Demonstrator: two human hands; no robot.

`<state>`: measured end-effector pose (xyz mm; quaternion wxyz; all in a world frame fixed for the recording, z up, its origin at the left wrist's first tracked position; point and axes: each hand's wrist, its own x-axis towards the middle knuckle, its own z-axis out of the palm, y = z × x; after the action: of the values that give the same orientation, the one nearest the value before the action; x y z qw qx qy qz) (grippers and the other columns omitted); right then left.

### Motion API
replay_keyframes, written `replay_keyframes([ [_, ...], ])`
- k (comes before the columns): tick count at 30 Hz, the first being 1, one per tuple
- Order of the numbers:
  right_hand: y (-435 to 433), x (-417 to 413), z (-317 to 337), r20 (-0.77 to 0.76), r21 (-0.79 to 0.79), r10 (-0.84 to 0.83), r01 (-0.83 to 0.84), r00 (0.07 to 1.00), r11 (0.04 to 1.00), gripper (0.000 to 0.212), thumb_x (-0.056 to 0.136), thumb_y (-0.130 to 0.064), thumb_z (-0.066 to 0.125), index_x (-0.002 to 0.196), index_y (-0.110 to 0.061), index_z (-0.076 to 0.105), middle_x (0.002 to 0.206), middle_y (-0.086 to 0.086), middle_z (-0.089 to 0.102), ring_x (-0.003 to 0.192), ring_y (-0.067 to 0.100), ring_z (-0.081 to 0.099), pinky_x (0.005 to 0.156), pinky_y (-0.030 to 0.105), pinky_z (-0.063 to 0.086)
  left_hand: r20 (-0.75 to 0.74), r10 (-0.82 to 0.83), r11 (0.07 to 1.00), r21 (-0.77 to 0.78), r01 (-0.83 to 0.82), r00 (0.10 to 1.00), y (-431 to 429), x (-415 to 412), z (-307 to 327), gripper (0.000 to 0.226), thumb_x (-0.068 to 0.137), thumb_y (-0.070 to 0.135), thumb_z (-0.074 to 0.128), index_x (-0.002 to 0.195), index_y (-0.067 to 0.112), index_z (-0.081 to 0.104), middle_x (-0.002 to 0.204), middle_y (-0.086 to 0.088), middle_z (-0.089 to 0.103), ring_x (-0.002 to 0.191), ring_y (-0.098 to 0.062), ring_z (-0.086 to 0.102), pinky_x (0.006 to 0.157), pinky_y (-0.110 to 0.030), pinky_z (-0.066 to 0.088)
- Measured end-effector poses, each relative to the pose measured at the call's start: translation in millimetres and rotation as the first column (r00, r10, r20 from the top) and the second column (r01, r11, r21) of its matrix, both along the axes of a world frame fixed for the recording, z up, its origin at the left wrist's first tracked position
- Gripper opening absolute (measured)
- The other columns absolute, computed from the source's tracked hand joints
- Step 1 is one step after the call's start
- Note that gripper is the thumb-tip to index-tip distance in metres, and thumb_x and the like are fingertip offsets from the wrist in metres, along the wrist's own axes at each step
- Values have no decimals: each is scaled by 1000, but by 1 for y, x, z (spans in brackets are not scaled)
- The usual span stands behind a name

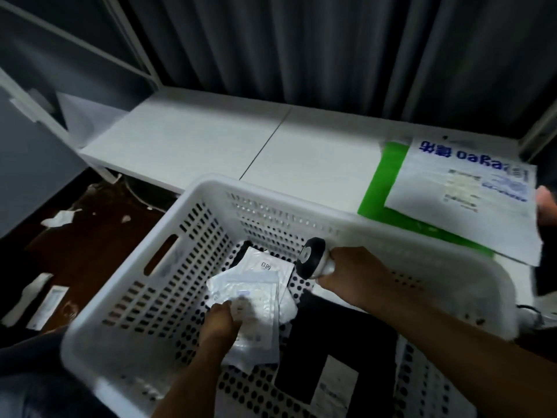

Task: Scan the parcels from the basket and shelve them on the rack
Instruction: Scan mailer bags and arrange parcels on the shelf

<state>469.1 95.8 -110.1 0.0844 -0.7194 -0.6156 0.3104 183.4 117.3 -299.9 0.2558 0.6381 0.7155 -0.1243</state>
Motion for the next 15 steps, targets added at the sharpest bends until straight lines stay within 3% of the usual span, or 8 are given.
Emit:
replay_keyframes([
  [5, 15, -17, -30, -90, -28, -19, 16, 996, 999, 16, 84, -35, 64, 77, -20, 60, 96, 7, 70, 96, 26, 66, 76, 29, 47, 13, 162, 979, -126, -159, 987, 10, 0, -21, 57, 82, 38, 64, 127, 7, 49, 124, -16, 58, 114, -31, 56, 91, -31, 46],
  [8, 17, -23, -45, -98, -37, -28, 25, 995, 999, 19, 84, -39, 65, 79, -21, 62, 95, 5, 71, 96, 24, 67, 78, 30, 49, 2, 239, 957, -171, -235, 971, 9, 0, -41, 84, 73, 52, 59, 141, 9, 33, 136, -19, 45, 118, -32, 50, 100, -37, 44],
  [11, 17, -25, -55, -94, -41, -37, 33, 995, 999, 21, 85, -41, 65, 81, -22, 60, 97, 5, 71, 98, 23, 67, 72, 25, 42, -40, 299, 948, -104, -301, 954, 3, 8, -43, 90, 83, 40, 67, 150, 12, 14, 135, -19, 34, 119, -35, 47, 99, -40, 42],
  [15, 14, -25, -60, -113, -50, -14, 8, 993, 999, 21, 87, -37, 65, 79, -18, 60, 94, 7, 71, 95, 24, 67, 68, 24, 38, 156, 391, 920, -41, -390, 907, 3, 16, -41, 69, 87, 17, 64, 146, 17, 29, 135, -20, 33, 109, -39, 53, 94, -39, 43],
])
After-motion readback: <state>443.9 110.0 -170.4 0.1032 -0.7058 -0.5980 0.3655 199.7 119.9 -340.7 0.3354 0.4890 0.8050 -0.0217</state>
